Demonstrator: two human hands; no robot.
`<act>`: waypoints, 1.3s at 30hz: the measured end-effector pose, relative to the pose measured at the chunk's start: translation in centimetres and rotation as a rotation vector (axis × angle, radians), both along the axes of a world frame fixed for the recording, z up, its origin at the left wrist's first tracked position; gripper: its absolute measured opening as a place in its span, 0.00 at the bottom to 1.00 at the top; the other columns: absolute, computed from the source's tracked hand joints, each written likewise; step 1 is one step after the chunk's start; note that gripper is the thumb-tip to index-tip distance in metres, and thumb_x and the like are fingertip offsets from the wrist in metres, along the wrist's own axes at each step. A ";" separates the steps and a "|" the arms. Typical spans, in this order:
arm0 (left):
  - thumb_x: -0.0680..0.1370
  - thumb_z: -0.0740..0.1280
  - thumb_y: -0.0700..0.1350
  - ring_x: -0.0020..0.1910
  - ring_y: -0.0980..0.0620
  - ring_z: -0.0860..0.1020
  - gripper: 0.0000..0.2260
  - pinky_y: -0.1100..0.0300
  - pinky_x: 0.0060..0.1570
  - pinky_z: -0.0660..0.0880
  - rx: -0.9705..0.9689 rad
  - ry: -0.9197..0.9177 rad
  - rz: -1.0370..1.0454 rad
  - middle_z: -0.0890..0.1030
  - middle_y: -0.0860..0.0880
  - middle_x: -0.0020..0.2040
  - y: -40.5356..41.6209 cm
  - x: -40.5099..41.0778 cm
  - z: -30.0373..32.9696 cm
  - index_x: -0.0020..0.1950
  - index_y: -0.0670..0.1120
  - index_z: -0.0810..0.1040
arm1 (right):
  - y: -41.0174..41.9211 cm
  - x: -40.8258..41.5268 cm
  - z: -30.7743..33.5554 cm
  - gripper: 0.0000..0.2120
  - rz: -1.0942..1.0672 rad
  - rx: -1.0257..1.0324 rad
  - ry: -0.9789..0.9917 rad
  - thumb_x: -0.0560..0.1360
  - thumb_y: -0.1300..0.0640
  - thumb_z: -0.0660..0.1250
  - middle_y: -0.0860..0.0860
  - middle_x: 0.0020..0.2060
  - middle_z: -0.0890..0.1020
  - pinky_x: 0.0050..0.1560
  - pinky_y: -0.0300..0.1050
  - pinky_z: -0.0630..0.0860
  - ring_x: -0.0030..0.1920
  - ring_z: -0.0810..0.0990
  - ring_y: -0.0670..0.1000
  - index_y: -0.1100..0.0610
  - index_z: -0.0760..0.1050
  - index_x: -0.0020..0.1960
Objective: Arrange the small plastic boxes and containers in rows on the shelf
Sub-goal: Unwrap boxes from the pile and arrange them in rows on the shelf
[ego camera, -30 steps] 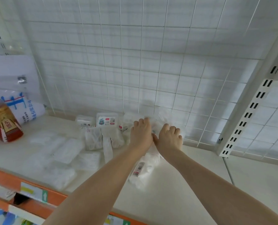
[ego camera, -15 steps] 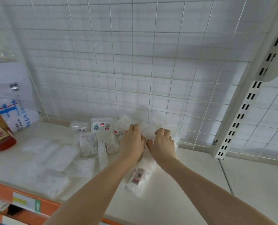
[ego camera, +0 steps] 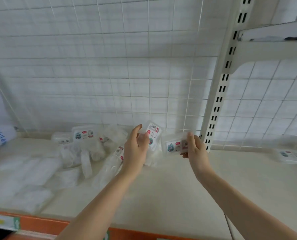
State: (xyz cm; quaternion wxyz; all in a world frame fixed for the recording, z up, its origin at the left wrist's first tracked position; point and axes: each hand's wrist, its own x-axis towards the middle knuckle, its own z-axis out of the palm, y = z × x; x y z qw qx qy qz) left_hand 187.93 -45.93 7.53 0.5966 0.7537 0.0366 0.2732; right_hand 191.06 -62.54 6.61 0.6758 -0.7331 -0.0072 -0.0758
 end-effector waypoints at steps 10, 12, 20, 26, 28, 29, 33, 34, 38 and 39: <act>0.79 0.62 0.38 0.39 0.51 0.78 0.11 0.61 0.37 0.79 -0.122 0.258 -0.481 0.78 0.45 0.46 -12.4 0.1 -1.5 0.59 0.49 0.74 | -14.5 -2.4 -0.2 0.18 -0.068 0.023 0.045 0.81 0.48 0.56 0.55 0.32 0.73 0.29 0.40 0.67 0.29 0.69 0.49 0.60 0.70 0.40; 0.79 0.61 0.36 0.38 0.52 0.77 0.12 0.63 0.36 0.78 -0.089 0.321 -0.548 0.77 0.47 0.45 -15.2 0.1 -1.8 0.61 0.46 0.74 | -17.8 -3.0 -0.8 0.16 -0.099 -0.003 0.062 0.80 0.49 0.58 0.55 0.33 0.75 0.29 0.39 0.68 0.28 0.69 0.48 0.60 0.72 0.42; 0.79 0.58 0.33 0.43 0.52 0.78 0.17 0.64 0.36 0.76 -0.012 0.506 -0.715 0.78 0.47 0.53 -25.5 0.6 -4.1 0.64 0.47 0.73 | -30.3 -5.6 -2.7 0.08 -0.246 -0.011 0.191 0.79 0.55 0.63 0.55 0.38 0.80 0.33 0.40 0.75 0.32 0.75 0.49 0.60 0.74 0.52; 0.80 0.59 0.35 0.49 0.54 0.76 0.15 0.70 0.38 0.71 0.211 0.435 -0.743 0.78 0.47 0.58 -32.6 1.9 -5.0 0.62 0.47 0.76 | -37.1 -6.4 -2.8 0.08 -0.374 -0.084 0.268 0.78 0.59 0.63 0.55 0.36 0.78 0.35 0.44 0.77 0.32 0.75 0.51 0.63 0.72 0.53; 0.80 0.59 0.36 0.56 0.53 0.77 0.14 0.63 0.50 0.73 0.284 0.382 -0.716 0.79 0.49 0.59 -34.4 2.4 -5.3 0.62 0.47 0.77 | -38.7 -6.7 -2.7 0.09 -0.416 -0.133 0.271 0.78 0.57 0.63 0.55 0.37 0.79 0.41 0.48 0.80 0.34 0.77 0.52 0.62 0.72 0.54; 0.80 0.59 0.37 0.59 0.52 0.76 0.14 0.59 0.56 0.72 0.315 0.360 -0.689 0.79 0.50 0.60 -35.3 2.7 -5.5 0.62 0.47 0.77 | -39.5 -6.9 -2.7 0.09 -0.432 -0.160 0.265 0.78 0.57 0.63 0.55 0.38 0.79 0.45 0.51 0.81 0.36 0.79 0.53 0.61 0.72 0.54; 0.79 0.58 0.35 0.62 0.52 0.74 0.16 0.61 0.61 0.69 0.511 0.267 -0.570 0.77 0.49 0.62 -37.9 3.3 -5.9 0.63 0.45 0.76 | -41.5 -7.0 -2.7 0.10 -0.471 -0.319 0.245 0.77 0.57 0.61 0.53 0.41 0.81 0.51 0.53 0.78 0.43 0.81 0.53 0.59 0.71 0.57; 0.78 0.59 0.35 0.62 0.51 0.73 0.16 0.63 0.61 0.68 0.549 0.245 -0.554 0.76 0.48 0.63 -38.3 3.5 -6.1 0.64 0.45 0.75 | -41.8 -6.9 -2.7 0.12 -0.473 -0.393 0.243 0.78 0.58 0.61 0.54 0.46 0.81 0.51 0.51 0.76 0.46 0.81 0.54 0.59 0.70 0.60; 0.77 0.65 0.39 0.62 0.50 0.71 0.15 0.64 0.59 0.67 0.602 0.187 -0.503 0.74 0.46 0.61 -39.3 3.5 -7.1 0.64 0.44 0.74 | -42.1 -6.8 -3.0 0.16 -0.435 -0.698 0.158 0.78 0.59 0.61 0.58 0.63 0.68 0.51 0.45 0.69 0.53 0.76 0.59 0.60 0.68 0.65; 0.76 0.66 0.40 0.62 0.49 0.71 0.15 0.64 0.59 0.66 0.625 0.152 -0.492 0.74 0.46 0.60 -39.5 3.3 -7.4 0.63 0.43 0.75 | -42.2 -6.9 -3.2 0.16 -0.413 -0.767 0.123 0.78 0.59 0.61 0.58 0.63 0.67 0.51 0.45 0.69 0.53 0.76 0.59 0.60 0.68 0.65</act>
